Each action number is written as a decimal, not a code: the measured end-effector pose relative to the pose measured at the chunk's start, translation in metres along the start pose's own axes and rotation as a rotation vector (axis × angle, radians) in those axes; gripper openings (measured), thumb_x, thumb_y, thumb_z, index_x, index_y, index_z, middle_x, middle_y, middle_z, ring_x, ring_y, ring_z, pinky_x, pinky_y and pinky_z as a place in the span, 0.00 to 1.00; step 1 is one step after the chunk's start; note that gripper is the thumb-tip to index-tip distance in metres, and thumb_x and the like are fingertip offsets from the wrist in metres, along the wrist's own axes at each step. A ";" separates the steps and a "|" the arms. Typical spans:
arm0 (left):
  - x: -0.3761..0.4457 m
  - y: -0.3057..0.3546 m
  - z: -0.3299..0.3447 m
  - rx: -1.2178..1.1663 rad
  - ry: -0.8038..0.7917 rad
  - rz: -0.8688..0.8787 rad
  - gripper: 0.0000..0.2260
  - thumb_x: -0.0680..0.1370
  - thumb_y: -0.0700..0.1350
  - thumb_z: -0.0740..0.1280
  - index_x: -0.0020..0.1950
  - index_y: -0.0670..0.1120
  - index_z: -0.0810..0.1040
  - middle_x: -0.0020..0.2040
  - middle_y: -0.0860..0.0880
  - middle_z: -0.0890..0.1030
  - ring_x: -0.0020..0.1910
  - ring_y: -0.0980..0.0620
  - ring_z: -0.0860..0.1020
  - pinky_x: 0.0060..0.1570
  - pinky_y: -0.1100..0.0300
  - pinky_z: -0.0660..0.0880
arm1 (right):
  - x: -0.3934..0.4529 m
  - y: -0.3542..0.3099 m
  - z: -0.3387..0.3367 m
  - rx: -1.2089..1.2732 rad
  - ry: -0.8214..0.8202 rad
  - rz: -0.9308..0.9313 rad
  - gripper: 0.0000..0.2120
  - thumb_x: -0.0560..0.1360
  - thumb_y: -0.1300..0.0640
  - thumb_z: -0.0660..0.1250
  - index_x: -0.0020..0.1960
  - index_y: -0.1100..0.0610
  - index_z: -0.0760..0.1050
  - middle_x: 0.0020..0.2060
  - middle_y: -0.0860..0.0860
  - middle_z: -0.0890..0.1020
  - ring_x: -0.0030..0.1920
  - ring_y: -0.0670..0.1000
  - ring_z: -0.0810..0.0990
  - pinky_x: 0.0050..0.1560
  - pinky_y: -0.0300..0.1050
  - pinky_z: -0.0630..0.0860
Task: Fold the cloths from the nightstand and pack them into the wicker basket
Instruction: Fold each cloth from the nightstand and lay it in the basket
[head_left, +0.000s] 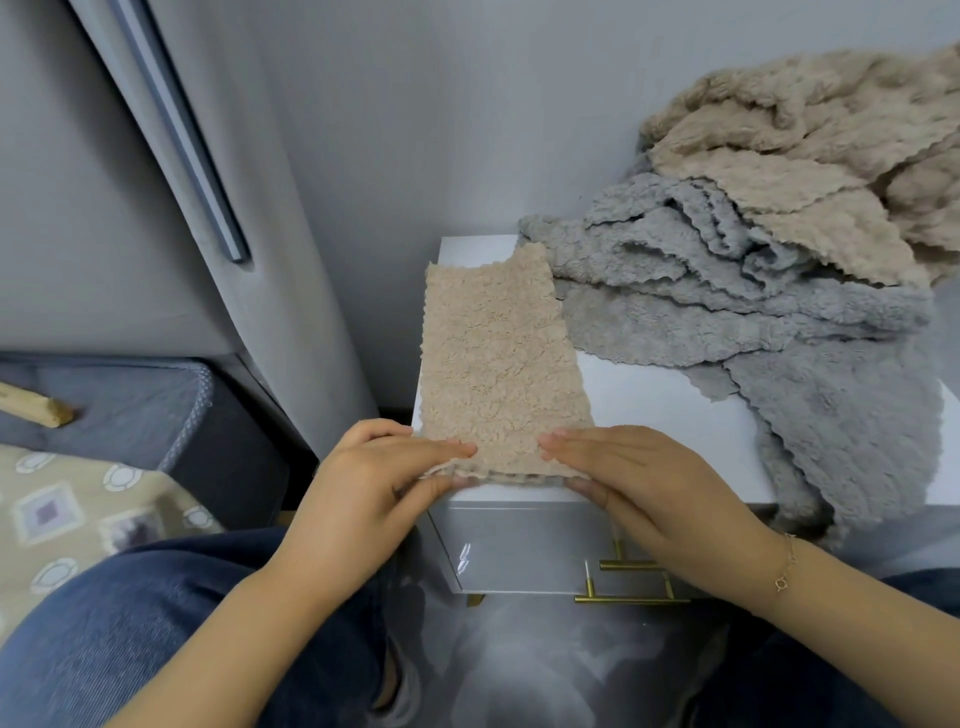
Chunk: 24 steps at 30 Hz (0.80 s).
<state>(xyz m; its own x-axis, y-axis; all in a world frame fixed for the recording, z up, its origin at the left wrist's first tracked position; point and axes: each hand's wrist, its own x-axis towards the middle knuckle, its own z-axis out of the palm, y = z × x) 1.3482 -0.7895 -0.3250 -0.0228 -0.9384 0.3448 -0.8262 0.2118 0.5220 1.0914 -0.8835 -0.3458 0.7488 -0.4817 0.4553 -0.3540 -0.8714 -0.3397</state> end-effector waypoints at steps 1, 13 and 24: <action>0.000 0.001 -0.002 -0.022 -0.002 -0.055 0.20 0.75 0.69 0.57 0.53 0.62 0.83 0.51 0.66 0.82 0.55 0.63 0.72 0.55 0.72 0.69 | 0.003 -0.002 -0.003 0.052 -0.004 0.058 0.19 0.83 0.47 0.55 0.63 0.55 0.79 0.58 0.46 0.82 0.60 0.45 0.79 0.60 0.39 0.73; 0.052 0.004 -0.021 -0.078 -0.210 -0.281 0.25 0.75 0.60 0.66 0.41 0.36 0.75 0.29 0.44 0.66 0.28 0.55 0.62 0.29 0.62 0.60 | 0.047 0.001 -0.006 0.378 0.185 0.534 0.19 0.72 0.43 0.70 0.36 0.59 0.75 0.27 0.52 0.75 0.30 0.50 0.70 0.33 0.43 0.67; 0.046 -0.009 -0.009 -0.080 -0.043 -0.410 0.16 0.71 0.62 0.71 0.36 0.52 0.73 0.28 0.57 0.73 0.30 0.59 0.71 0.31 0.69 0.67 | 0.057 0.007 -0.006 0.173 0.106 0.590 0.12 0.69 0.42 0.71 0.39 0.47 0.72 0.29 0.44 0.74 0.32 0.43 0.72 0.33 0.39 0.66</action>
<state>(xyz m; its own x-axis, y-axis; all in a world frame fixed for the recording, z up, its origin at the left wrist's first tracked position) 1.3594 -0.8322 -0.3065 0.2739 -0.9597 0.0637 -0.7254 -0.1626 0.6688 1.1281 -0.9175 -0.3178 0.3920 -0.8916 0.2267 -0.5882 -0.4324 -0.6834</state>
